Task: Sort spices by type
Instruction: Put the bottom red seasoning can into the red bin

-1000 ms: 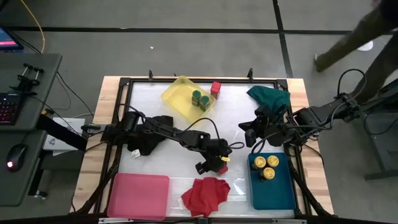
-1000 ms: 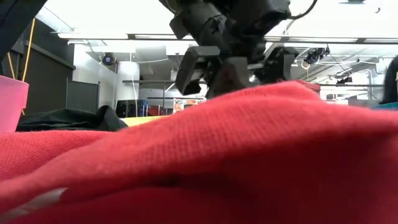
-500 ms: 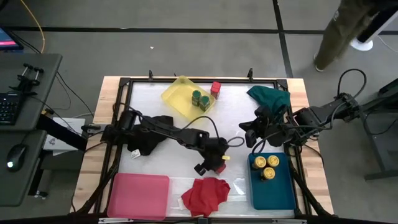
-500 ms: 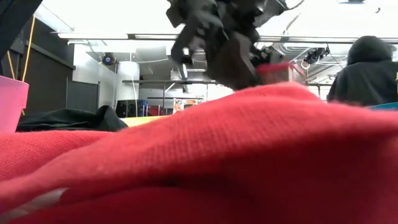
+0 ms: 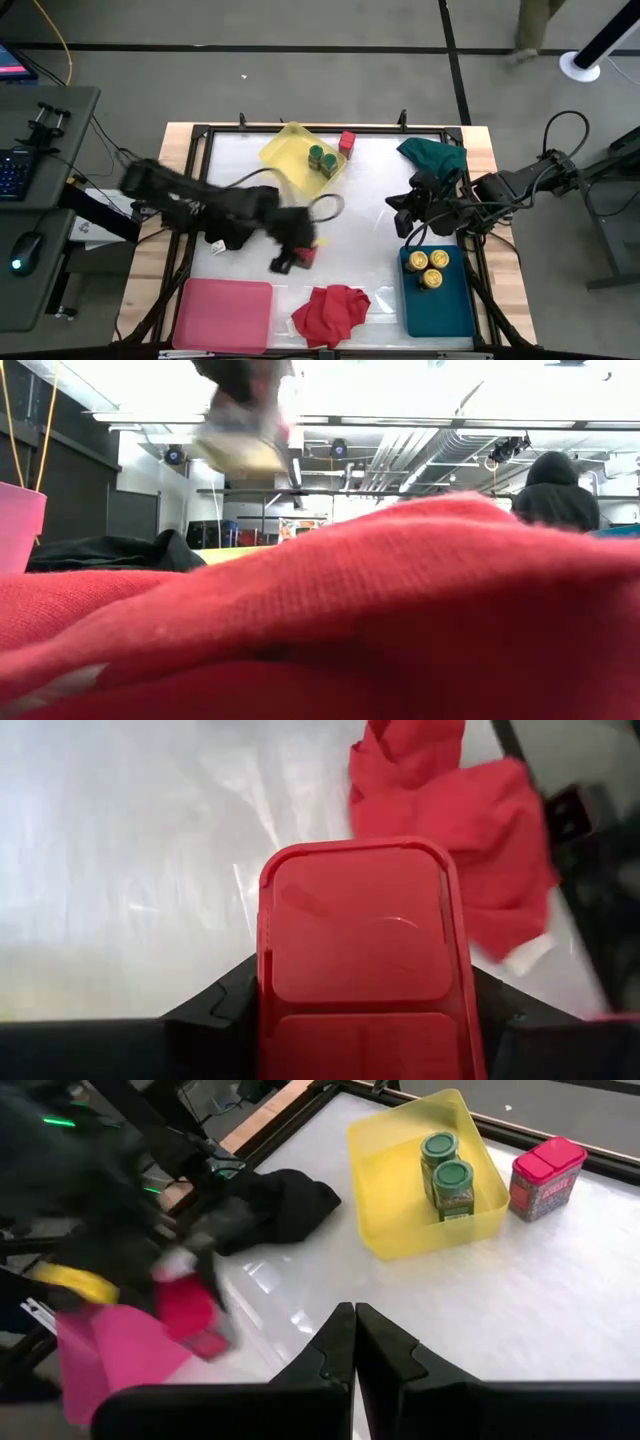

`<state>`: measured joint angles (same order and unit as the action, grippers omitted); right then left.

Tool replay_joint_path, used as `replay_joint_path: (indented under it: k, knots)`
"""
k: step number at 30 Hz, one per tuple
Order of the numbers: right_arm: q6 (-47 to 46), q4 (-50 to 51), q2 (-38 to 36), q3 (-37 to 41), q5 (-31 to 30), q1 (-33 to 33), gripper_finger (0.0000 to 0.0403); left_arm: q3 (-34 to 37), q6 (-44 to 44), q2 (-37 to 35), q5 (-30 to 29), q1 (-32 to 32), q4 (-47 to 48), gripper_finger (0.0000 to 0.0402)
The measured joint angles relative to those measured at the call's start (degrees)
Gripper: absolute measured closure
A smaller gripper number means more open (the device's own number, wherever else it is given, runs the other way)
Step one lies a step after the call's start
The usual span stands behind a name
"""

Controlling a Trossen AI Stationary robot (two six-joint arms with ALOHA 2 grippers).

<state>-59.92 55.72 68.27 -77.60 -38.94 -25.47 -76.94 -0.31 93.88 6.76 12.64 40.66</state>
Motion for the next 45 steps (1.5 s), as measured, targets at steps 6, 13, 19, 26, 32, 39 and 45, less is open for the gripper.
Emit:
replay_joint_path:
  k: [6,13,19,26,32,39,45]
  knots:
    - [0.00,1.13,0.00,0.00,0.09,0.00,0.0402,12.70,-38.29,-16.99,-22.16,16.19,-3.19,0.0219]
    - [0.00,1.93,0.00,0.00,-0.44,0.80,0.0402,15.51,-84.16,-19.52,-41.40,33.83,-0.45,0.0219]
    - [5.39,2.34,0.00,0.00,2.56,2.28,0.0402,14.45,-103.85,-11.20,-34.17,38.25,1.70,0.0219]
    - [11.08,2.32,0.02,0.00,7.27,4.53,0.0402,3.21,-119.37,0.01,-27.94,42.23,13.53,0.0219]
    - [12.45,2.29,0.02,0.00,7.95,5.92,0.0402,-6.02,-124.48,8.76,-24.46,43.72,25.40,0.0219]
    - [12.35,0.33,0.02,0.00,7.94,6.38,0.0402,-8.22,-124.16,15.28,-24.47,43.63,30.29,0.0219]
    - [11.90,-0.52,0.02,0.00,7.93,6.38,0.0402,-8.22,-124.11,18.55,-25.42,42.17,30.23,0.0216]
